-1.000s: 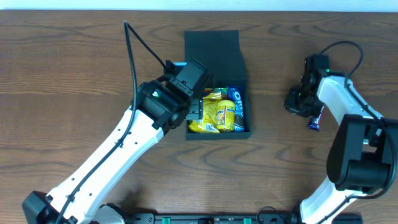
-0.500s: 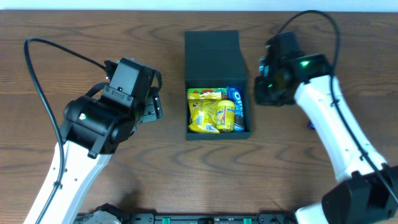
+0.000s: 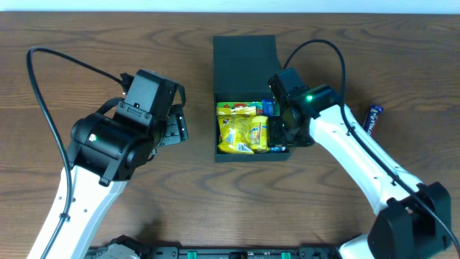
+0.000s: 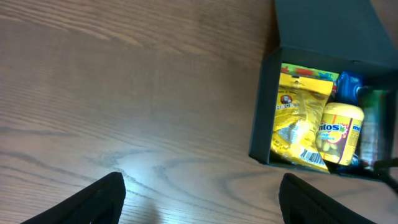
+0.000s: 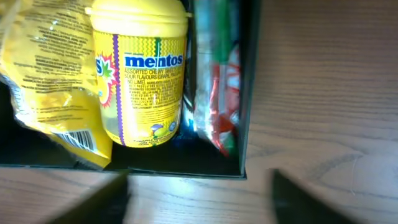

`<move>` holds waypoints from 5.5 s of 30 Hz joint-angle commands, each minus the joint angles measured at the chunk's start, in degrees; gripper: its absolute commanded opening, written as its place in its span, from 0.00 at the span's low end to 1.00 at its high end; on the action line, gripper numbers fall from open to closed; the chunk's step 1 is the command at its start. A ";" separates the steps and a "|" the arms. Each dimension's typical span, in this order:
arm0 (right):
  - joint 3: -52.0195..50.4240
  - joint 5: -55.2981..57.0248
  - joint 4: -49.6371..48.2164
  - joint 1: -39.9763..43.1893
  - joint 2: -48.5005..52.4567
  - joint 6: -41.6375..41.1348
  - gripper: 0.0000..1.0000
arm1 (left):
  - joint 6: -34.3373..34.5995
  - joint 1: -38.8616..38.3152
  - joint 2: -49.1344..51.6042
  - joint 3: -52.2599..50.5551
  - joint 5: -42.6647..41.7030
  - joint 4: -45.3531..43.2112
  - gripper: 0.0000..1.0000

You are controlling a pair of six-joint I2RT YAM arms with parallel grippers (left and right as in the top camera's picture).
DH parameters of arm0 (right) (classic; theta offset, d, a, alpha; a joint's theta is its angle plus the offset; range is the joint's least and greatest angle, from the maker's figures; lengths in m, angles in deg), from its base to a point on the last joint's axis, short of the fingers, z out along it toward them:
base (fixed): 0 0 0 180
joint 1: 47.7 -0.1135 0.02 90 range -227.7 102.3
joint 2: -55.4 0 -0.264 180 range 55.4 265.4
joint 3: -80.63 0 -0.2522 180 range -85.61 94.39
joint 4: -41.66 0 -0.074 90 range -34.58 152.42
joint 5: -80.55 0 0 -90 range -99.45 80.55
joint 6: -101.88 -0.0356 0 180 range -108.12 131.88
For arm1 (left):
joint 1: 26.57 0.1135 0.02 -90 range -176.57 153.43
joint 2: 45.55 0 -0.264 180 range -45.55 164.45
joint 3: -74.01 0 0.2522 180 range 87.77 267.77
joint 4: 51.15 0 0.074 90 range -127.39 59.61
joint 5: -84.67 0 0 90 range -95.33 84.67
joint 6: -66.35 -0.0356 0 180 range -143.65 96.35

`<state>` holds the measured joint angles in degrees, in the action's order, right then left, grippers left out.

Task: Pack container
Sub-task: 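Drop the candy bar into the box with right gripper, then grasp the blue Dairy Milk bar with the right gripper, then place the Dairy Milk bar into the box with right gripper, then push the box lid closed with both grippers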

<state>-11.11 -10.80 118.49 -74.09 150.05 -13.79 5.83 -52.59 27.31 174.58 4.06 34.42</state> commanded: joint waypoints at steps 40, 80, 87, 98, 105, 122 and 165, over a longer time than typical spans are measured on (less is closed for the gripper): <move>-6.82 4.02 -14.91 43.45 11.76 2.19 0.54 | -1.16 0.17 -0.48 0.13 0.00 -0.57 0.87; -1.99 -9.66 -9.22 25.44 -8.94 8.98 0.01 | -1.22 0.17 -0.31 0.13 0.04 -1.11 0.92; -3.89 -7.85 -9.07 10.10 -8.11 -0.35 0.02 | -1.22 0.17 0.98 0.13 0.02 -0.26 0.92; -4.17 -4.70 -10.75 1.57 -1.68 -6.64 0.01 | -1.22 0.17 1.40 0.04 0.02 -0.02 0.92; -4.17 -3.19 -9.31 1.57 -1.60 -7.48 0.09 | -1.20 0.17 1.40 0.04 0.00 -0.04 0.92; -3.72 -2.71 -7.15 10.03 -3.87 -3.85 0.01 | -1.20 0.24 3.06 -2.29 3.21 -8.68 0.18; 13.31 -47.32 -44.57 24.70 33.92 -5.55 0.01 | 7.93 14.97 64.67 20.09 -56.00 -38.69 0.05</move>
<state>1.64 -50.99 74.91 -49.00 183.01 -17.94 12.73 -36.96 90.76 193.05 -47.22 -3.35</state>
